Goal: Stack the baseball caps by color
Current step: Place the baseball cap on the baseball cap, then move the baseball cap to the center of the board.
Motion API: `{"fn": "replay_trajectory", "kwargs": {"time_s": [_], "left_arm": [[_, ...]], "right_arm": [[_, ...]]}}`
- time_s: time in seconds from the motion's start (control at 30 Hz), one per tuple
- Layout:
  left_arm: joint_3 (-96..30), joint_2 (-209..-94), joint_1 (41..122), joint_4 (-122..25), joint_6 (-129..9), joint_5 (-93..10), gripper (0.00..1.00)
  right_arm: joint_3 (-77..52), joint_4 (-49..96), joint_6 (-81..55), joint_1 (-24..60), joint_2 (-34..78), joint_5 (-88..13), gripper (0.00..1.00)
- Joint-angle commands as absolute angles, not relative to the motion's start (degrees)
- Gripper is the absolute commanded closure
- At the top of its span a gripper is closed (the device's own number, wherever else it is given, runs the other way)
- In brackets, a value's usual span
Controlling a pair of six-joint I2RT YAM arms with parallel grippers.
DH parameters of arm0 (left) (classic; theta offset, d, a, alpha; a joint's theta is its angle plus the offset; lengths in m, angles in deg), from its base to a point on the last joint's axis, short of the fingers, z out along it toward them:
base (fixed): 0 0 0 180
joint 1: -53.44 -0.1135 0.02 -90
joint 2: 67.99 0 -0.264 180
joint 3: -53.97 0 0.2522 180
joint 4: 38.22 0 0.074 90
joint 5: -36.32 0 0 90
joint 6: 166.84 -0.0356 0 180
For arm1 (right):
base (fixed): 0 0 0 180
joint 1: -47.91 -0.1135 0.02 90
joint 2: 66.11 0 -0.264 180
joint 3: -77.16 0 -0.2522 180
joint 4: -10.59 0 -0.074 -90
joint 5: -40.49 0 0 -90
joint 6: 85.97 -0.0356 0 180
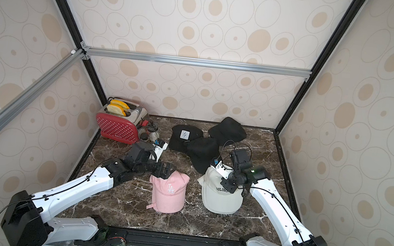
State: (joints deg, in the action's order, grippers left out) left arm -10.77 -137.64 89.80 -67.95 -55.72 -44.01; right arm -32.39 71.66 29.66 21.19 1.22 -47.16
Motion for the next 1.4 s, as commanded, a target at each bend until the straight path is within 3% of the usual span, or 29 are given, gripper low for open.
{"fn": "replay_trajectory", "kwargs": {"time_s": [0.0,0.33,0.4,0.47,0.67,0.73,0.87,1.03,1.2,1.37], "left_arm": [[-11.6,-136.5,89.5,-69.0,-56.9,-44.9,0.01],[-11.6,-137.0,89.5,-69.1,-56.9,-45.2,0.01],[-11.6,-137.2,89.5,-69.1,-56.9,-45.3,0.01],[-11.7,-137.4,89.5,-69.1,-56.9,-45.4,0.01],[-11.8,-138.2,89.5,-69.1,-56.4,-46.1,0.01],[-12.0,-138.7,89.5,-69.1,-55.2,-47.4,0.01],[-13.2,-139.8,89.5,-72.1,-50.1,-55.1,0.01],[-12.1,-137.2,89.4,-76.4,-45.4,-61.3,0.01],[-8.2,-130.5,89.5,-76.8,-41.8,-61.9,0.01],[-6.0,-127.9,89.5,-76.4,-40.7,-63.4,0.01]], "right_arm": [[-35.4,69.6,26.9,21.3,2.3,-49.5,0.78],[-44.1,58.4,22.6,21.4,2.7,-53.5,0.76],[-43.3,58.4,22.3,21.4,1.1,-54.5,0.64],[-42.0,58.4,21.4,21.4,-0.8,-55.5,0.59],[-38.9,56.8,14.4,21.4,-7.5,-56.9,0.09],[-37.9,57.7,11.8,21.4,-8.9,-58.5,0.00],[-39.5,58.3,2.5,22.9,-13.7,-65.7,0.00],[-41.4,65.9,-3.2,25.2,-17.3,-53.7,0.00],[-45.4,66.5,-9.4,25.4,-14.1,-56.0,0.00],[-46.6,62.1,-12.6,26.1,-9.1,-51.9,0.00]]}}
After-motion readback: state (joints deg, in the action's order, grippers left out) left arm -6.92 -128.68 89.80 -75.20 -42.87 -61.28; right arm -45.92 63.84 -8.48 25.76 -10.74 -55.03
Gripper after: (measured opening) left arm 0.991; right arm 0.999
